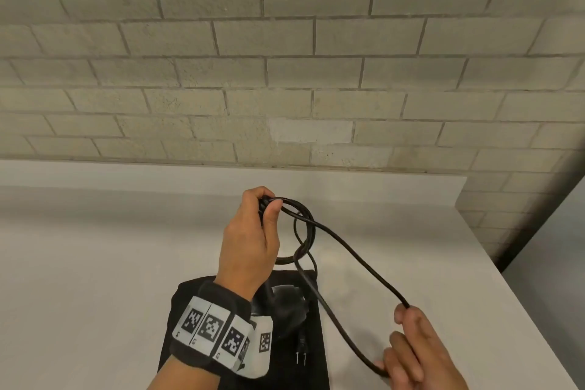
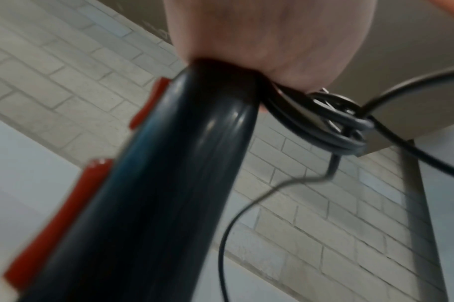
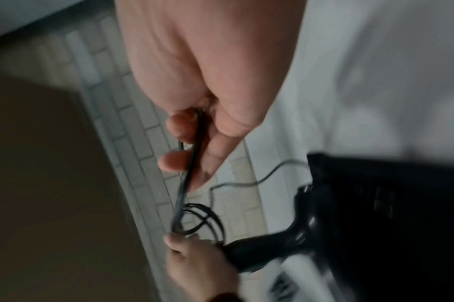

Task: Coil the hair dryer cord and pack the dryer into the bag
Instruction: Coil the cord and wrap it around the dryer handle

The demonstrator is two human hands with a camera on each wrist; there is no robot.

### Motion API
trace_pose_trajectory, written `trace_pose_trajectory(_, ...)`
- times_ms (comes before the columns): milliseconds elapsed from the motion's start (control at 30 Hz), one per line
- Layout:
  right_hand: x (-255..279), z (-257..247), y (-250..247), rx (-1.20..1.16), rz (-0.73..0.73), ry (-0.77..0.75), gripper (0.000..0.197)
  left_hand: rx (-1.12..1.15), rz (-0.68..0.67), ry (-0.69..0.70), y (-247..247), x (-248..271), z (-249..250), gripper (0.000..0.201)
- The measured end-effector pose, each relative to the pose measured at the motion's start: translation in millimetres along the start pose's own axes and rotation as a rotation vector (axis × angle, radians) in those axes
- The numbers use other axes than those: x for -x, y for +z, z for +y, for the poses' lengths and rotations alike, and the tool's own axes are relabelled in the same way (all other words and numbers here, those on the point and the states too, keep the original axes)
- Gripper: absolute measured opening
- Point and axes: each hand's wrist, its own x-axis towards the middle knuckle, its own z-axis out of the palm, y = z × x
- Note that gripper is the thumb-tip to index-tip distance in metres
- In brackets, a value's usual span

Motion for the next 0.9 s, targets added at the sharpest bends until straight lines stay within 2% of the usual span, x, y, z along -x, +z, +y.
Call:
trace_pose_trajectory(67, 4, -4, -9, 0.175, -0.09, 0.04, 0.054, -0.016, 0.021, -0.015, -4, -2, -6, 0.04)
trace_pose_trajectory(100, 3, -7, -17, 0.356, -0.101, 0.024, 0.048, -0.023, 0.032, -0.025, -7, -3, -9, 0.039)
trace_pose_trajectory(133, 1, -12, -23, 0.549, -0.12, -0.022, 0.034, -0.03, 0.039, -0.035, -10, -4, -12, 0.039)
trace_pose_trajectory(167, -2, -14, -31, 0.731, -0.108, -0.105, 0.029, -0.036, 0.038, -0.037, -11, -4, -14, 0.04)
trace_pose_trajectory(233, -5, -15, -43, 0.915, -0.03, -0.244, 0.049, -0.036, 0.022, -0.027, -13, -3, -13, 0.039)
trace_pose_trajectory(267, -7, -14, -48, 0.879, 0.044, -0.279, 0.06, -0.031, 0.013, -0.021, -13, -2, -12, 0.038)
trace_pose_trajectory(300, -9, -14, -52, 0.756, 0.149, -0.295, 0.059, -0.025, 0.007, -0.016, -12, -2, -10, 0.038)
trace_pose_trajectory(333, -12, -12, -58, 0.567, 0.264, -0.321, 0.047, -0.02, 0.002, -0.01, -10, -2, -8, 0.038)
trace_pose_trajectory(367, -16, -10, -63, 0.361, 0.345, -0.293, 0.038, -0.016, -0.004, -0.002, -8, -2, -7, 0.039)
trace_pose_trajectory(433, -22, -7, -63, 0.073, 0.384, -0.157, 0.035, -0.016, -0.014, 0.01, -6, -3, -6, 0.041)
trace_pose_trajectory(467, -24, -7, -64, 0.067, 0.387, -0.096, 0.031, -0.015, -0.018, 0.011, -6, -3, -7, 0.041)
trace_pose_trajectory(500, -23, -9, -63, 0.116, 0.38, -0.054, 0.021, -0.014, -0.02, 0.01, -5, -3, -8, 0.042)
trace_pose_trajectory(533, -24, -10, -62, 0.201, 0.375, -0.047, 0.021, -0.016, -0.02, 0.009, -5, -3, -9, 0.042)
trace_pose_trajectory(600, -22, -11, -62, 0.431, 0.41, -0.127, 0.054, -0.027, -0.021, 0.008, -6, -3, -9, 0.042)
trace_pose_trajectory(633, -22, -11, -59, 0.545, 0.439, -0.224, 0.063, -0.031, -0.024, 0.011, -5, -3, -8, 0.041)
trace_pose_trajectory(700, -19, -9, -39, 0.708, 0.355, -0.462, 0.073, -0.04, -0.037, 0.023, -4, 0, -5, 0.04)
trace_pose_trajectory(733, -17, -9, -26, 0.751, 0.289, -0.595, 0.07, -0.045, -0.047, 0.029, -2, 1, -3, 0.04)
trace_pose_trajectory(800, -11, -5, 11, 0.814, 0.152, -0.791, 0.048, -0.057, -0.062, 0.038, 1, 3, 0, 0.041)
trace_pose_trajectory(833, -9, 1, 29, 0.86, 0.086, -0.839, 0.036, -0.066, -0.064, 0.044, 2, 4, 2, 0.041)
trace_pose_trajectory(867, -9, 7, 48, 0.918, 0.03, -0.82, 0.026, -0.076, -0.064, 0.048, 3, 5, 3, 0.041)
trace_pose_trajectory(900, -10, 12, 66, 1.01, -0.026, -0.725, 0.019, -0.084, -0.065, 0.051, 4, 5, 4, 0.04)
